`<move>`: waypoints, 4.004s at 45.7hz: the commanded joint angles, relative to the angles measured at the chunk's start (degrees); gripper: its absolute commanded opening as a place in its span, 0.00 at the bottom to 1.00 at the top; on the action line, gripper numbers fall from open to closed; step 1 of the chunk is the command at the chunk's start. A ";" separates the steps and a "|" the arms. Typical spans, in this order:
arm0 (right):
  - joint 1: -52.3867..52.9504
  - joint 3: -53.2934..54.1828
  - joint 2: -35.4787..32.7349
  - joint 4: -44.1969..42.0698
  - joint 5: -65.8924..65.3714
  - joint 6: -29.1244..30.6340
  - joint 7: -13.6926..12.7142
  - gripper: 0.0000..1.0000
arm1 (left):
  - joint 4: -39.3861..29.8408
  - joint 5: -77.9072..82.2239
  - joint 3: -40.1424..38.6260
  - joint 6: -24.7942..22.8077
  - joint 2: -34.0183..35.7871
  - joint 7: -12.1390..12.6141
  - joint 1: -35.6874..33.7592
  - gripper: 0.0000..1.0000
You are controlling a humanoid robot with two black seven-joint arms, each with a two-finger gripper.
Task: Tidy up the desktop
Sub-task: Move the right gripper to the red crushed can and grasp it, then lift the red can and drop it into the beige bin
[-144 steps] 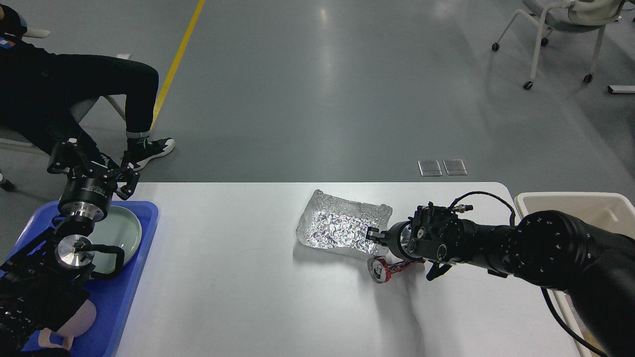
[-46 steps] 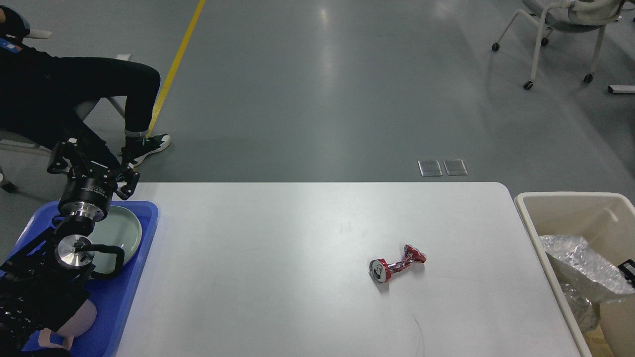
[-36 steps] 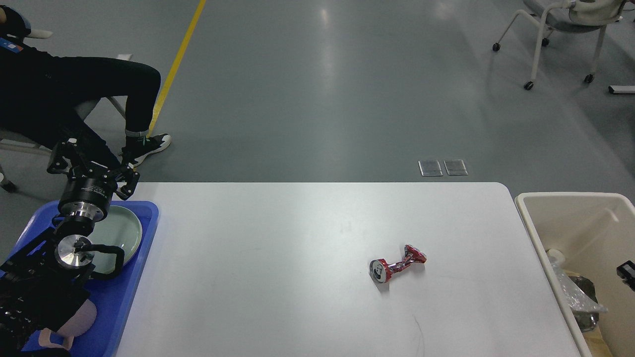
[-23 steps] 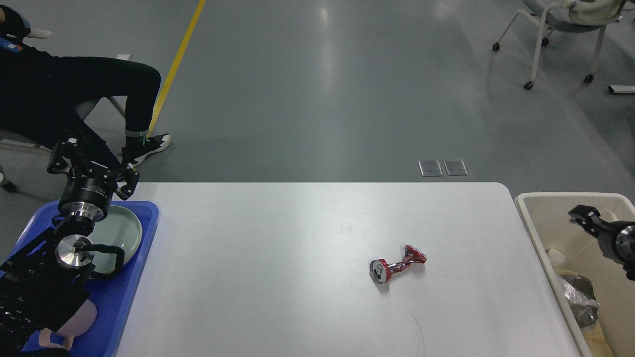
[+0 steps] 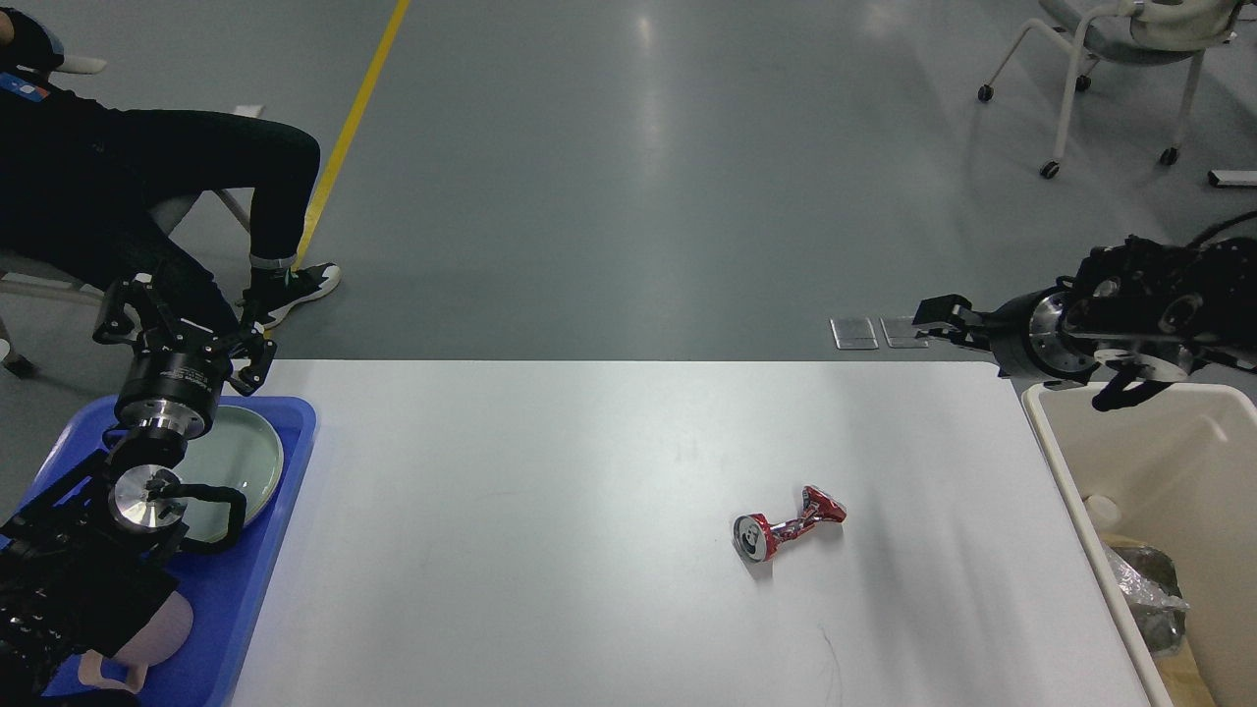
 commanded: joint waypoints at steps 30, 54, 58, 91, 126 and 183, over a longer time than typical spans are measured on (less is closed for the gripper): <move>-16.68 13.34 3.01 -5.33 16.09 16.43 0.09 1.00 | 0.01 0.00 0.00 0.00 0.00 -0.01 0.00 0.97; -30.75 17.74 12.41 -20.36 15.66 11.95 0.18 0.99 | 0.01 0.00 0.00 0.00 0.00 -0.01 0.00 0.97; -31.81 17.82 12.85 -20.71 15.57 9.75 0.18 0.99 | 0.01 0.00 0.00 0.00 0.00 -0.01 0.00 0.97; -37.61 17.03 15.31 -27.21 14.95 -0.19 0.44 0.79 | 0.01 0.00 0.00 0.00 0.00 -0.01 0.00 0.97; -36.20 17.65 14.79 -26.33 14.69 1.04 0.35 0.30 | 0.01 0.00 0.00 0.00 0.00 -0.01 0.00 0.96; 3.09 16.33 -16.23 -7.96 14.60 10.98 0.35 0.30 | 0.01 0.00 0.00 0.00 0.00 -0.01 0.00 0.97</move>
